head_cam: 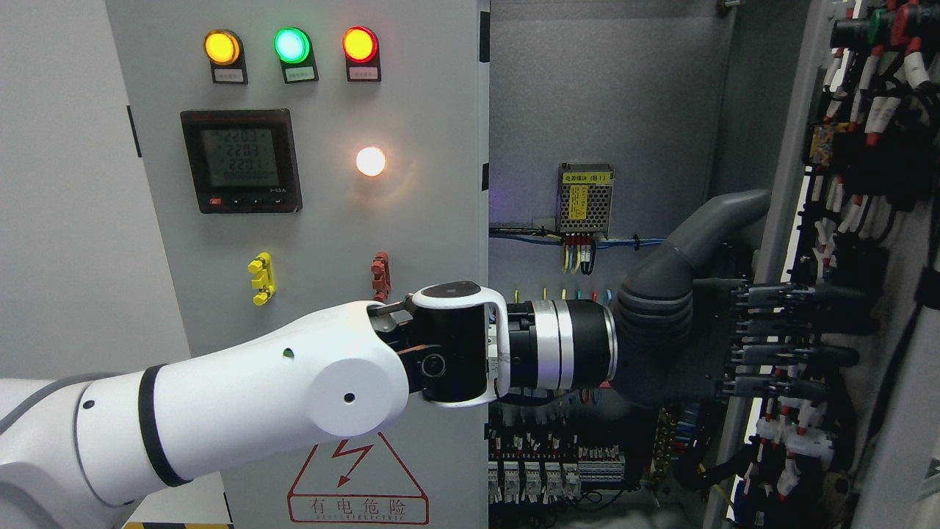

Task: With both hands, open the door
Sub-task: 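Push the button-covered door outward with the left hand, swinging it wide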

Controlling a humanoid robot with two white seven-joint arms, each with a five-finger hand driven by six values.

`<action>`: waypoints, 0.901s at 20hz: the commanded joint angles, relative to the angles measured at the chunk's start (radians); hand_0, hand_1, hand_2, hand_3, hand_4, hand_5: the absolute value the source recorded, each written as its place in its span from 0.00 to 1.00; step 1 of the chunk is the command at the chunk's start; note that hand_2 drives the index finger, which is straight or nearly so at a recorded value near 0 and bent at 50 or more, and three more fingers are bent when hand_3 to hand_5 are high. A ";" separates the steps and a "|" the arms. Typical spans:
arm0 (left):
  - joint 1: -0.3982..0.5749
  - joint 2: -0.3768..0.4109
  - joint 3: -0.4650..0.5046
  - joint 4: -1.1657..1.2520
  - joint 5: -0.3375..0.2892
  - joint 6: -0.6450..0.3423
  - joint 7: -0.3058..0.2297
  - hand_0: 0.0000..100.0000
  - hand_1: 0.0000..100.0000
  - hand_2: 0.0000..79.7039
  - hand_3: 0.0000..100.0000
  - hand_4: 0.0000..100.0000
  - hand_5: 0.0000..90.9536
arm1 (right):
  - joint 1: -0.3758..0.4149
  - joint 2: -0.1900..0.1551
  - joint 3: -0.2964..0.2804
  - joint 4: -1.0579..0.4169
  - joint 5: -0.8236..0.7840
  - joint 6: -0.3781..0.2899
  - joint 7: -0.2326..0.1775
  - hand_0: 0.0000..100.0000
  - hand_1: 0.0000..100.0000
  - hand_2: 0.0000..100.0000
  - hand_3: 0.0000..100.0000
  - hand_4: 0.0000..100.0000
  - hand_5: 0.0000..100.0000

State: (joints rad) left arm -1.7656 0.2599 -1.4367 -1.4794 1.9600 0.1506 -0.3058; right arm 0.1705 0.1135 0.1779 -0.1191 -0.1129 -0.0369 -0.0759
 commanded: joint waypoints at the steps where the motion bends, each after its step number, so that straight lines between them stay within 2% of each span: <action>1: 0.000 -0.067 0.027 -0.005 -0.001 0.004 0.031 0.00 0.00 0.00 0.00 0.03 0.00 | 0.000 0.000 0.000 0.001 0.001 0.000 -0.001 0.11 0.00 0.00 0.00 0.00 0.00; 6: -0.014 -0.102 0.027 -0.004 -0.006 -0.003 0.036 0.00 0.00 0.00 0.00 0.03 0.00 | 0.000 0.000 0.000 0.000 0.001 0.000 -0.001 0.11 0.00 0.00 0.00 0.00 0.00; 9: -0.011 -0.125 0.025 -0.002 -0.027 -0.009 0.066 0.00 0.00 0.00 0.00 0.03 0.00 | 0.000 0.000 0.000 -0.001 0.001 0.000 -0.001 0.11 0.00 0.00 0.00 0.00 0.00; 13: -0.009 -0.152 0.024 0.001 -0.039 -0.019 0.070 0.00 0.00 0.00 0.00 0.03 0.00 | 0.000 0.000 0.000 -0.001 0.001 0.000 -0.001 0.11 0.00 0.00 0.00 0.00 0.00; 18: -0.009 -0.203 0.022 0.002 -0.041 -0.022 0.132 0.00 0.00 0.00 0.00 0.03 0.00 | 0.000 0.000 0.000 0.000 -0.001 0.000 -0.001 0.11 0.00 0.00 0.00 0.00 0.00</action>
State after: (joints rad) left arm -1.7746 0.1420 -1.4172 -1.4800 1.9260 0.1302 -0.2035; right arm 0.1708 0.1135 0.1779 -0.1191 -0.1126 -0.0369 -0.0759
